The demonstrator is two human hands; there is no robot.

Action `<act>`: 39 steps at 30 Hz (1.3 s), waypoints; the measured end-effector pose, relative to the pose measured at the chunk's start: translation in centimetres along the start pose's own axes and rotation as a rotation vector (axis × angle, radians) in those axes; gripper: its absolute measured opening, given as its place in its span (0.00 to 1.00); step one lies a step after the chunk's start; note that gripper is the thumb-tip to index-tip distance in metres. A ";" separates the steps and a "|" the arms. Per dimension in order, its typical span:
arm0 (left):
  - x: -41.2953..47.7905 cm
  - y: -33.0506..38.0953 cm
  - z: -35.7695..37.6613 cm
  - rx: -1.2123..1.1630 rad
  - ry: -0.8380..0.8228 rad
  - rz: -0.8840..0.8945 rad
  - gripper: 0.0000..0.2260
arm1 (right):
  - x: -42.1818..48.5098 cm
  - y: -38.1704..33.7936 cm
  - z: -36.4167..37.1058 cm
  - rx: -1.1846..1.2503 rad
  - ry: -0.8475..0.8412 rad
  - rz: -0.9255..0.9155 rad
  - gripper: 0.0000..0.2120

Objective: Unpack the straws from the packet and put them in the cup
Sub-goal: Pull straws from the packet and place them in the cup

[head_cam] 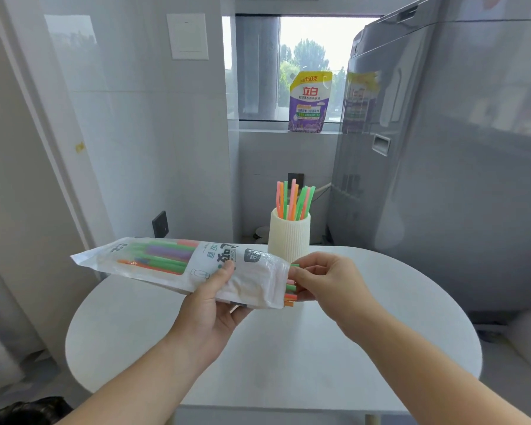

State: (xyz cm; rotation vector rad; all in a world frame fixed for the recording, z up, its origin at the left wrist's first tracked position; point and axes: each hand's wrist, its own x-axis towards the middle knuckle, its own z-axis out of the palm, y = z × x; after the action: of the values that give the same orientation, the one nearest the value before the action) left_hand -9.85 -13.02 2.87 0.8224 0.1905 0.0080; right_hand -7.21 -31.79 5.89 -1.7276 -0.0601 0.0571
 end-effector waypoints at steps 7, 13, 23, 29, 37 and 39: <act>0.1 1.2 -0.4 -0.038 0.032 0.023 0.19 | 0.6 -0.2 -2.0 0.082 0.034 0.008 0.05; -0.2 1.3 -0.3 -0.050 0.047 0.016 0.17 | 0.1 -0.2 -1.7 0.086 -0.009 0.045 0.12; -0.3 1.7 -0.5 -0.055 0.068 0.020 0.18 | 0.1 -0.5 -1.7 0.134 0.053 -0.038 0.04; -0.5 1.7 -0.2 -0.088 0.076 0.003 0.16 | 0.1 -0.7 -1.5 0.622 -0.033 0.121 0.07; -0.9 1.8 0.2 -0.115 0.058 0.002 0.14 | -0.4 -0.2 0.7 0.852 -0.024 0.165 0.13; -1.0 1.7 0.3 -0.115 0.047 -0.002 0.13 | -0.6 0.1 1.6 0.871 -0.045 0.158 0.15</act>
State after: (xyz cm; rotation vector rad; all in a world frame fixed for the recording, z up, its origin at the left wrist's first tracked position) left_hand -10.66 -12.14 4.49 0.7075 0.2337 0.0359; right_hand -7.90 -30.23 5.57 -0.8570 0.0632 0.2070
